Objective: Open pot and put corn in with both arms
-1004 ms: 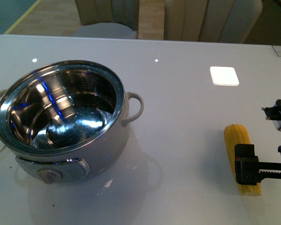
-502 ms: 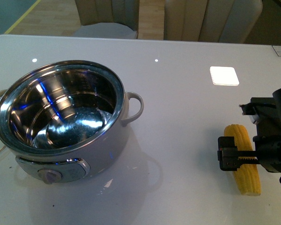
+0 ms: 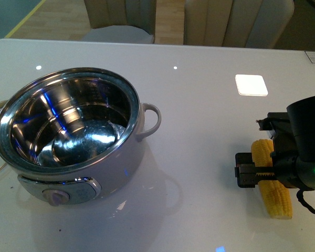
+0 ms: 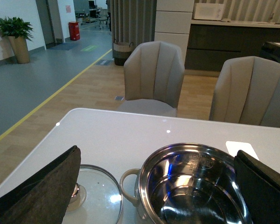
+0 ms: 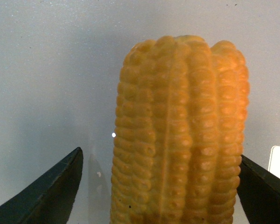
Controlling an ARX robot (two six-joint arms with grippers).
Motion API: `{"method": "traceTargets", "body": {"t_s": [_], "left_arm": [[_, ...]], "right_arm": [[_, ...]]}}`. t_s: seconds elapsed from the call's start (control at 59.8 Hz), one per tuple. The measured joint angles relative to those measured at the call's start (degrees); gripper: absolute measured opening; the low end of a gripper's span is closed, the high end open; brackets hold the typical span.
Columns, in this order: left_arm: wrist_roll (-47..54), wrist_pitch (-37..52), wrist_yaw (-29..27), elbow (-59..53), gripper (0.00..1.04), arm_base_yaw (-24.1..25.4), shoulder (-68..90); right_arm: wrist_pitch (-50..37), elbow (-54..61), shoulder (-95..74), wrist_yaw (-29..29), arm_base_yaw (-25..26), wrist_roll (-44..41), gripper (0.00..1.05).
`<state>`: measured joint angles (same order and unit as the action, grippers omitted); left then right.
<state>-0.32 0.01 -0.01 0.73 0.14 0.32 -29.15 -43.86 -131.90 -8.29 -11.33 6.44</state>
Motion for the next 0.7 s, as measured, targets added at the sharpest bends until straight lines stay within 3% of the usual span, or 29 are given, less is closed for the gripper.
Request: {"method": "traceTargets", "body": {"t_s": [0.201, 0.301, 0.502, 0.703], "left_arm": [[0.0, 0.0, 0.0, 0.0, 0.98, 0.0, 0.0], [0.0, 0.0, 0.0, 0.0, 0.98, 0.0, 0.0], [0.0, 0.0, 0.0, 0.0, 0.98, 0.0, 0.0], [0.0, 0.0, 0.0, 0.0, 0.98, 0.0, 0.0]], "right_arm": [[0.5, 0.0, 0.2, 0.4, 0.0, 0.0, 0.47], [1.3, 0.5, 0.9, 0.4, 0.0, 0.2, 0.37], [2.2, 5.7, 8.6, 2.7, -1.0, 1.3, 0.27], [6.0, 9.2, 24.5, 7.4, -4.0, 5.0, 0.25]]}}
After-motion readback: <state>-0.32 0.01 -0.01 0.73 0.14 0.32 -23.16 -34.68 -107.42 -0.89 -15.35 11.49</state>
